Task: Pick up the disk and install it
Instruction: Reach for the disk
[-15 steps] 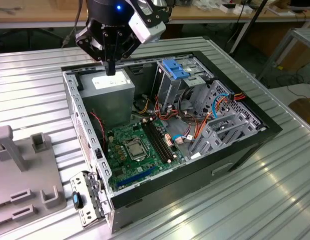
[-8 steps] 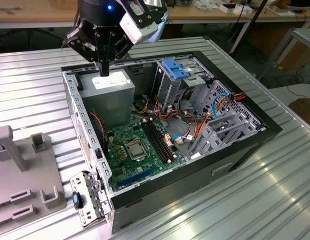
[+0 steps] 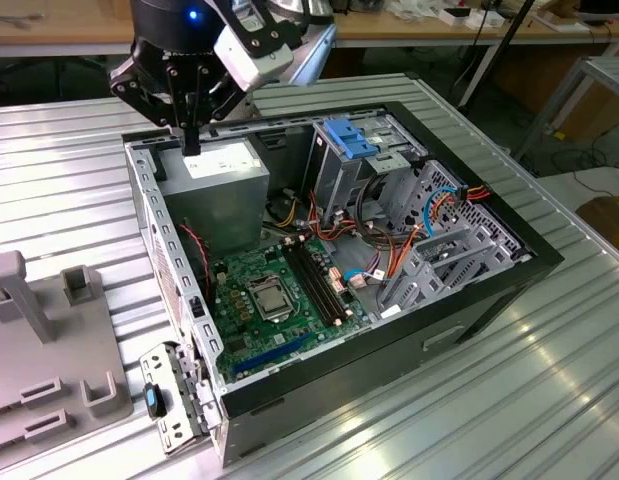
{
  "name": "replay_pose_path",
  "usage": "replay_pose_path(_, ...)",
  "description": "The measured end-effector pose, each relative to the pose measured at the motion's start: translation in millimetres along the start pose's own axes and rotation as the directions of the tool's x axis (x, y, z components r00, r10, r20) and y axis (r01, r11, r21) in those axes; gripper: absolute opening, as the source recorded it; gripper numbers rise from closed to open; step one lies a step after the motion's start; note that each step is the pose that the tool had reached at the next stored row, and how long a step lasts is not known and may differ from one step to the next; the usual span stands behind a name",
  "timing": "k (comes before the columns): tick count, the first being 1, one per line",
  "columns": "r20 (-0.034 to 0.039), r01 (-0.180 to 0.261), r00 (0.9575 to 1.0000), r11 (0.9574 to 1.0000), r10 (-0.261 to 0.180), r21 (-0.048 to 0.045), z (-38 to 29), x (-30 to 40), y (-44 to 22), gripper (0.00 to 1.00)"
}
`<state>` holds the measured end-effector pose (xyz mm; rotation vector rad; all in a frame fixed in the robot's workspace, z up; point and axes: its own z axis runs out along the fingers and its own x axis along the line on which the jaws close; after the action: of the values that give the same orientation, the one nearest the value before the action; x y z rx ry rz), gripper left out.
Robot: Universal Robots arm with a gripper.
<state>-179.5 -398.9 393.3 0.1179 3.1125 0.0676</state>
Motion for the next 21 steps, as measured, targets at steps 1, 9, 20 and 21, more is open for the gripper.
replay_pose_path(1,0.0000,0.000,1.0000,1.0000,0.000,0.0000,0.0,1.4,-0.1,0.11)
replay_pose_path(9,0.0000,0.000,1.0000,1.0000,0.000,0.0000,-0.4,13.8,-1.0,0.11)
replay_pose_path(20,0.0000,0.000,1.0000,1.0000,0.000,-0.0001,-0.9,32.3,-2.4,0.11)
replay_pose_path(21,0.0000,0.000,1.0000,1.0000,0.000,0.0000,-1.0,35.4,-2.7,0.11)
